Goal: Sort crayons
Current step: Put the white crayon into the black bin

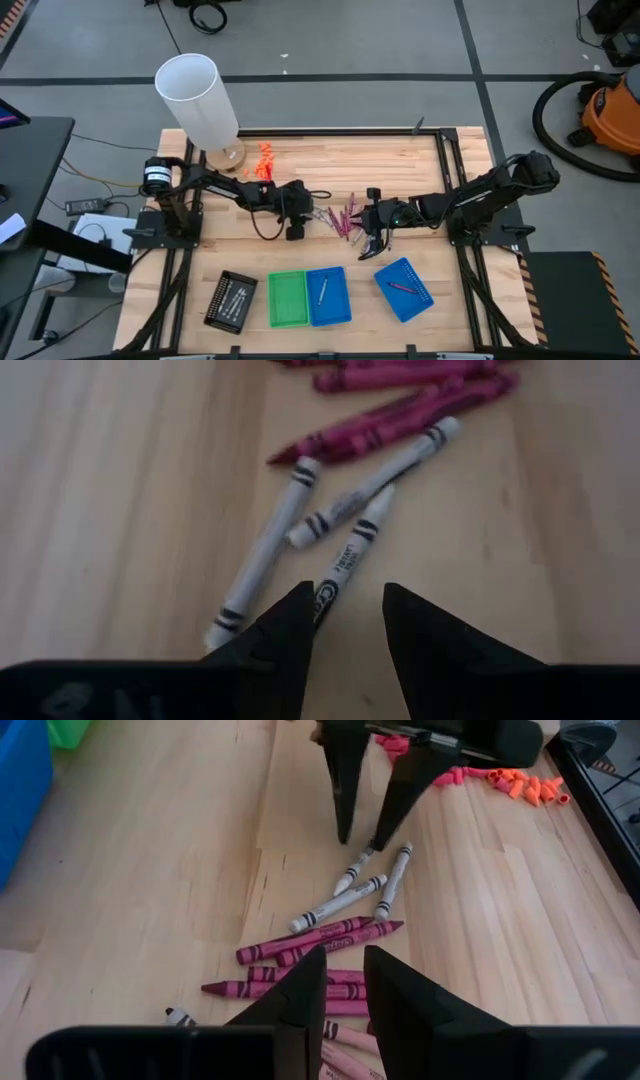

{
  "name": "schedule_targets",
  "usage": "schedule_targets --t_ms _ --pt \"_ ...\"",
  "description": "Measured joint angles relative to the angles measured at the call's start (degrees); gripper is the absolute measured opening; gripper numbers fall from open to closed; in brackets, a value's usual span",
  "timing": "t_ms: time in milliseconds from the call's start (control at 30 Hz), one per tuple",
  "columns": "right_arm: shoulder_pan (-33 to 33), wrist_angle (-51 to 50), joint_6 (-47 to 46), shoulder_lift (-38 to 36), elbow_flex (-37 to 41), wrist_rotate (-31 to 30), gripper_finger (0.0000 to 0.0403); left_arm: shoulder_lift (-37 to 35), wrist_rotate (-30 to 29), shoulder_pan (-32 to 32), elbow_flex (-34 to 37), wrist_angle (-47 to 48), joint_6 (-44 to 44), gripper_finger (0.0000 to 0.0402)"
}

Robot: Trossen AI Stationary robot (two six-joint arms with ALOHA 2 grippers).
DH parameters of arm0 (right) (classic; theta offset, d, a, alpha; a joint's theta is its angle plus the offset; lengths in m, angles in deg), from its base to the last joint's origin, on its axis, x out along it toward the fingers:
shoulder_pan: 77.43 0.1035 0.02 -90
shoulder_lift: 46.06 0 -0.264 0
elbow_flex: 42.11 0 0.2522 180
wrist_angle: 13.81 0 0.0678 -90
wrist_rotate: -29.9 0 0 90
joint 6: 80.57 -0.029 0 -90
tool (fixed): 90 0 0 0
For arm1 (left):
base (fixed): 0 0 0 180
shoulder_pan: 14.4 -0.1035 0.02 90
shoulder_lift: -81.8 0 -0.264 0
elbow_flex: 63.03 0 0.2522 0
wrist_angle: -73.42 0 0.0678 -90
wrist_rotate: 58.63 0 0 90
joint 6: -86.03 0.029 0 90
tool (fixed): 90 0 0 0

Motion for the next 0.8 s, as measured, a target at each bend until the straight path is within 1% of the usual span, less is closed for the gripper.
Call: schedule_targets --t_ms 133,233,367,500,567,700,800 --pt "0.0 0.0 -0.1 0.0 0.0 0.1 0.0082 0.6 0.5 0.0 0.4 0.7 -1.4 0.0133" --pt "0.0 0.0 -0.2 0.0 0.0 0.1 0.0082 0.6 1.6 0.5 0.3 1.7 -2.3 0.012" --pt "0.0 0.0 -0.2 0.0 0.0 0.1 0.0082 0.5 1.8 1.8 0.2 3.4 -3.2 0.0083" --pt "0.0 -0.2 -0.4 0.0 0.0 0.1 0.0082 0.4 2.2 3.0 0.2 4.1 -6.2 0.0033" --pt "0.0 -0.2 -0.4 0.0 0.0 0.1 0.0082 -0.1 3.3 3.8 0.0 5.5 -7.8 0.0015" --pt "0.0 -0.2 -0.6 0.0 0.0 0.1 0.0082 -2.1 4.7 5.8 -0.9 9.8 -11.3 0.0015" --pt "0.0 -0.2 -0.6 0.0 0.0 0.1 0.0082 -4.6 4.5 7.7 -1.7 11.6 -14.7 0.0016"
